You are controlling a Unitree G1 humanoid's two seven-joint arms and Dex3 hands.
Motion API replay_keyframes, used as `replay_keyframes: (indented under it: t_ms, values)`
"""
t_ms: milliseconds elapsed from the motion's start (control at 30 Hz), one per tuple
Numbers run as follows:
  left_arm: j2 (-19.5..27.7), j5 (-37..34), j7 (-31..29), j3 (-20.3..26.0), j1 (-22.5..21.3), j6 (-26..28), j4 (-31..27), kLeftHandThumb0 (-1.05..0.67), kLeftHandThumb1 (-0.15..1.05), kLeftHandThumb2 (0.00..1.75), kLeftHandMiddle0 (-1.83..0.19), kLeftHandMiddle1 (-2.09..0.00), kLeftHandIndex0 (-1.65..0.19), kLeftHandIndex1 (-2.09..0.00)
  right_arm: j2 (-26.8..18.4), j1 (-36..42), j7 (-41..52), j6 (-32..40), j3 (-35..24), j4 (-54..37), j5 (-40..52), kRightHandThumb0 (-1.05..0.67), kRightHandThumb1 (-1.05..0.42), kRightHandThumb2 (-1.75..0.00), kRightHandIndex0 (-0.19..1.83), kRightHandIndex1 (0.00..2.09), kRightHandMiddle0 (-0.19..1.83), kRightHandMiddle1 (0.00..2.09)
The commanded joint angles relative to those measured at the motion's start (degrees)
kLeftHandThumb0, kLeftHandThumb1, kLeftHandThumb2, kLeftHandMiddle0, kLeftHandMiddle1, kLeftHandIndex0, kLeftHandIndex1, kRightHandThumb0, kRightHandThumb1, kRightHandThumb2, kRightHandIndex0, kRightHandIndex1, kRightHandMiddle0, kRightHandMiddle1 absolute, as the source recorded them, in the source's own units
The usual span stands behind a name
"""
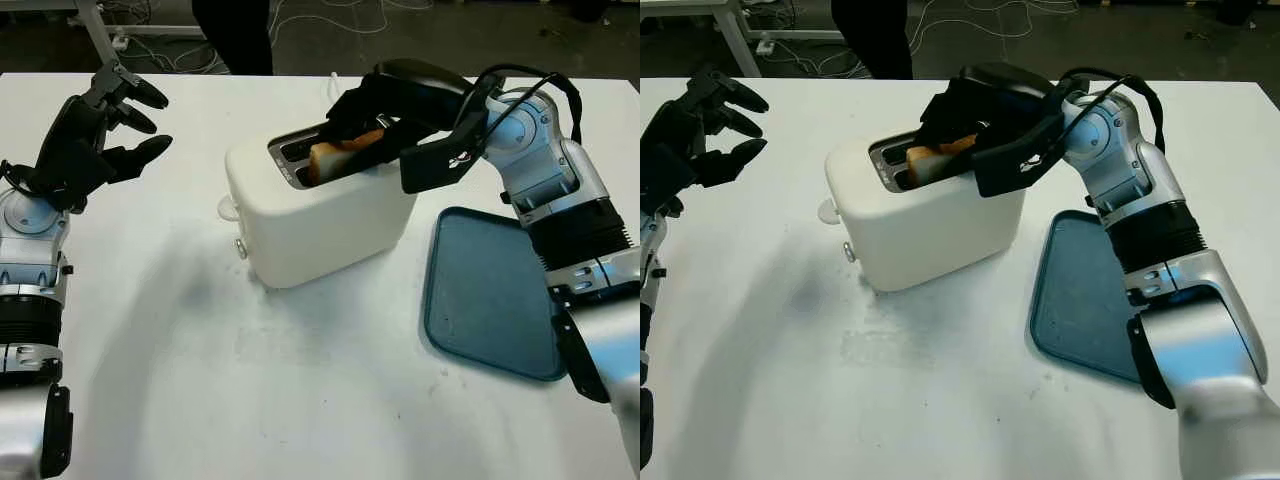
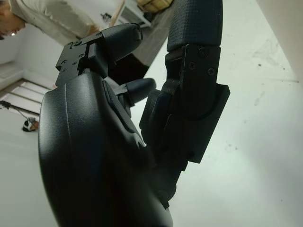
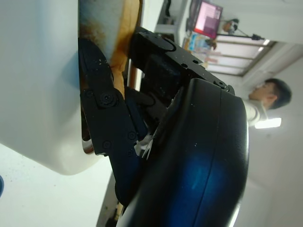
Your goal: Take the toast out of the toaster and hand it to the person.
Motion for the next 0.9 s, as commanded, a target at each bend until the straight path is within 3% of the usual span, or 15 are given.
replay_keyframes:
  t_ms: [0,33,67,233,333,433,567,867]
  values:
    - [0.08,0.48,-0.02,-0.32,-0.64,-1.17,0.52,-1.05,0.92,0.29,0.0,-1.62,0.0,-1.54,-1.77,2.05,-1.67,-4.2,2.2,-0.08,-3.98,-0.58,-0.86,-0.01,0.99,1.35,1.03,0.83]
    - [0.08,0.45,-0.1,-0.32,-0.66,-1.45,0.72,-1.05,0.92,0.3,0.0,-1.62,0.0,-1.54,-2.61,2.01,-4.24,-6.5,3.18,-0.18,-6.58,-0.62,-0.9,-0.06,0.95,1.54,0.92,1.13]
    - [0.01,0.3,-0.17,-0.28,-0.68,-1.56,0.85,-1.05,0.92,0.3,0.0,-1.62,0.0,-1.54,-3.35,1.94,-6.86,-8.37,4.07,-0.32,-9.14,-0.65,-0.91,-0.12,0.95,1.61,0.89,1.23]
    - [-0.12,0.64,0.53,-0.27,-0.44,-1.35,0.64,-1.05,0.92,0.3,0.0,-1.63,0.0,-1.55,-5.78,1.81,-19.17,-14.19,6.68,-1.18,-19.0,-0.65,-0.92,-0.46,1.11,1.74,0.89,1.39]
    - [-0.11,0.45,0.42,-0.18,-0.36,-1.3,0.57,-1.05,0.92,0.3,0.0,-1.63,0.0,-1.55,-6.48,1.22,-24.22,-15.73,6.98,-0.58,-21.63,-0.62,-0.92,-0.5,1.12,1.74,0.85,1.35]
    - [-0.28,-0.26,-0.02,0.1,-0.35,-1.42,0.87,-1.05,0.92,0.29,0.0,-1.63,0.0,-1.55,-6.57,0.76,-28.47,-16.6,6.22,0.41,-22.41,-0.6,-0.92,-0.51,1.07,1.74,0.87,1.1]
    - [-0.26,-0.37,-0.13,0.06,-0.28,-1.39,0.99,-1.05,0.92,0.28,0.0,-1.62,0.0,-1.54,-6.76,-1.28,-33.07,-16.9,5.07,3.55,-22.66,-0.58,-0.92,-0.52,1.1,1.74,0.83,1.67]
    - [-0.09,0.12,0.26,-0.01,-0.38,-2.63,1.89,-1.05,0.92,0.3,0.0,-1.6,0.0,-1.52,-6.76,-6.99,-40.87,-17.68,2.15,13.4,-19.92,-0.59,-0.92,-0.49,1.04,1.75,0.74,1.74]
